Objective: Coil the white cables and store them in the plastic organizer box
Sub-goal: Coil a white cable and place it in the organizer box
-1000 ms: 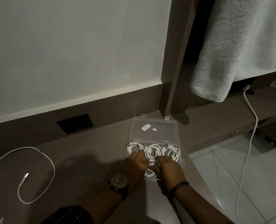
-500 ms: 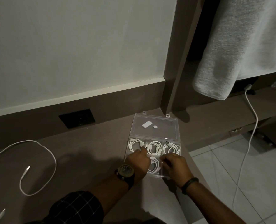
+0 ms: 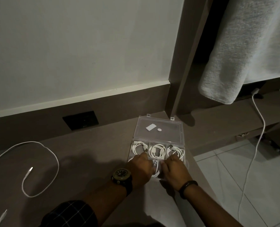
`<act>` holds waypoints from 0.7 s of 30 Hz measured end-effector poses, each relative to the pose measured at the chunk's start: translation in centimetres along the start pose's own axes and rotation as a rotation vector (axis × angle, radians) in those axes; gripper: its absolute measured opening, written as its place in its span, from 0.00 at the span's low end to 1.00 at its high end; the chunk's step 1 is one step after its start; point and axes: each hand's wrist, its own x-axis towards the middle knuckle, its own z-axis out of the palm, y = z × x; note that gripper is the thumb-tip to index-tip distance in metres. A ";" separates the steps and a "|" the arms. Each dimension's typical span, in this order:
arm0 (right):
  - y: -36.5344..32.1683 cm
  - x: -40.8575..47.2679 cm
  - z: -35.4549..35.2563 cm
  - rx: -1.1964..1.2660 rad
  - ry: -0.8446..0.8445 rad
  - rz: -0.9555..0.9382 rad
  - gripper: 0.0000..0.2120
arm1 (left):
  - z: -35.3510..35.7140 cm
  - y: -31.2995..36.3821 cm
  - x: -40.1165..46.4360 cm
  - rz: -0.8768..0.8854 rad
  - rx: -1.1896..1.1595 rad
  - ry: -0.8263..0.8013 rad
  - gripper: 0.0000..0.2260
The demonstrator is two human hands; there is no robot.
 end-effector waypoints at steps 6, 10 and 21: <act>-0.3 -0.3 -0.1 -0.024 0.123 -0.055 0.15 | -0.2 0.9 0.2 -0.111 -0.054 -0.013 0.04; -0.2 -0.6 0.6 -0.260 0.038 -0.120 0.09 | -0.1 0.8 0.0 -0.231 -0.091 -0.151 0.05; -0.2 -0.3 -0.9 -0.131 -0.220 -0.048 0.15 | -0.8 0.2 -0.1 -0.074 0.113 -0.253 0.02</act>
